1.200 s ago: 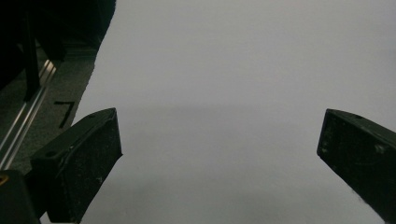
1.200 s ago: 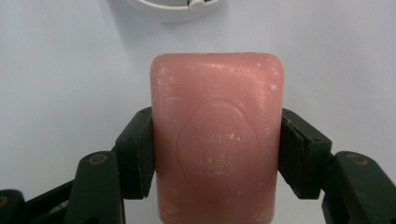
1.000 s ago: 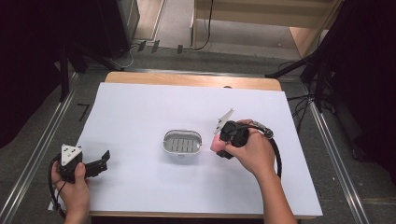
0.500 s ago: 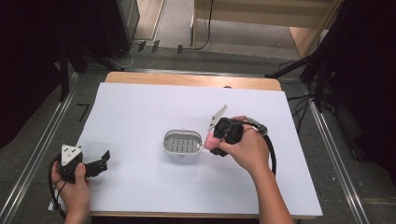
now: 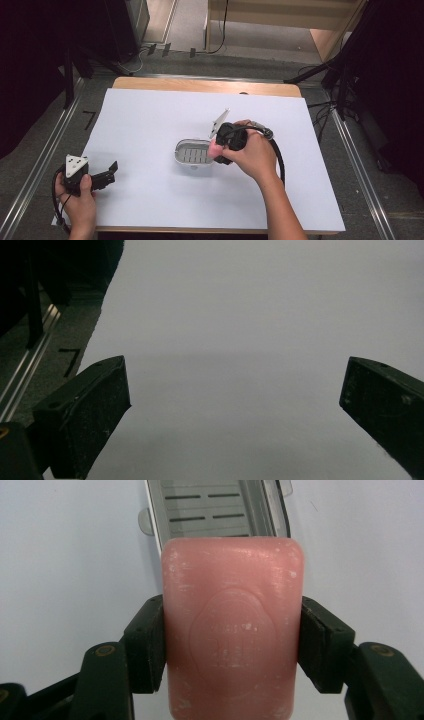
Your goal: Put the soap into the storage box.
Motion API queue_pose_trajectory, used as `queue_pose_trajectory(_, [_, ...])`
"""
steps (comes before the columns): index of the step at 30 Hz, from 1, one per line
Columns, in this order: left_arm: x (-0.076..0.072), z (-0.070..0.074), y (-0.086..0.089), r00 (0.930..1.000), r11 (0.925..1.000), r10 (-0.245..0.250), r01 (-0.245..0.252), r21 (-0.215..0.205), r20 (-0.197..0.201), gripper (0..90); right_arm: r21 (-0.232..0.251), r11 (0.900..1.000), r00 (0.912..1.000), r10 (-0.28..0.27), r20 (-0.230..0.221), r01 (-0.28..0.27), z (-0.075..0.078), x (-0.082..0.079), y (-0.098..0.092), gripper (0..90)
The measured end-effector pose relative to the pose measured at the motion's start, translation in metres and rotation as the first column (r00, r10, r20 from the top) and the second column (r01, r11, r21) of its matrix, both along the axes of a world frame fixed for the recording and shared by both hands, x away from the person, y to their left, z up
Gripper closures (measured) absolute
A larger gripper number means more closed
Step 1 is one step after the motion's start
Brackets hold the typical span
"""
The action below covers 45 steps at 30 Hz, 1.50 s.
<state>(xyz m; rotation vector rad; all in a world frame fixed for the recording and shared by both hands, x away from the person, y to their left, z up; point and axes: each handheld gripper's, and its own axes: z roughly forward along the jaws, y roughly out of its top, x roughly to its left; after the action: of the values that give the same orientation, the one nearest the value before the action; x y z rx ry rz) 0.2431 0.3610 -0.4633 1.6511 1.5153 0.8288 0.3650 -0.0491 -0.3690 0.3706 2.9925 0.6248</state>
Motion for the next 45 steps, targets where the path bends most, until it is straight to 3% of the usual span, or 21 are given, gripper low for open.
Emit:
queue_pose_trajectory(18, [0.0, 0.0, 0.0, 1.0, 1.0, 0.002, -0.002, -0.001, 0.0, 0.1, -0.011, 0.997, 0.9972, 0.074, 0.001, -0.074, 0.006, 0.008, 0.039, 38.6])
queue_pose_trajectory(37, [0.0, 0.0, 0.0, 1.0, 1.0, 0.001, -0.001, -0.001, 0.002, 0.1, -0.036, 0.989, 0.9893, 0.146, -0.008, -0.146, 0.0, 0.015, 0.067, 38.6])
queue_pose_trajectory(45, [0.0, 0.0, 0.0, 1.0, 1.0, -0.001, 0.001, -0.002, -0.001, 0.1, -0.076, 0.984, 0.9873, 0.156, -0.028, -0.158, -0.004, 0.013, 0.074, 38.6])
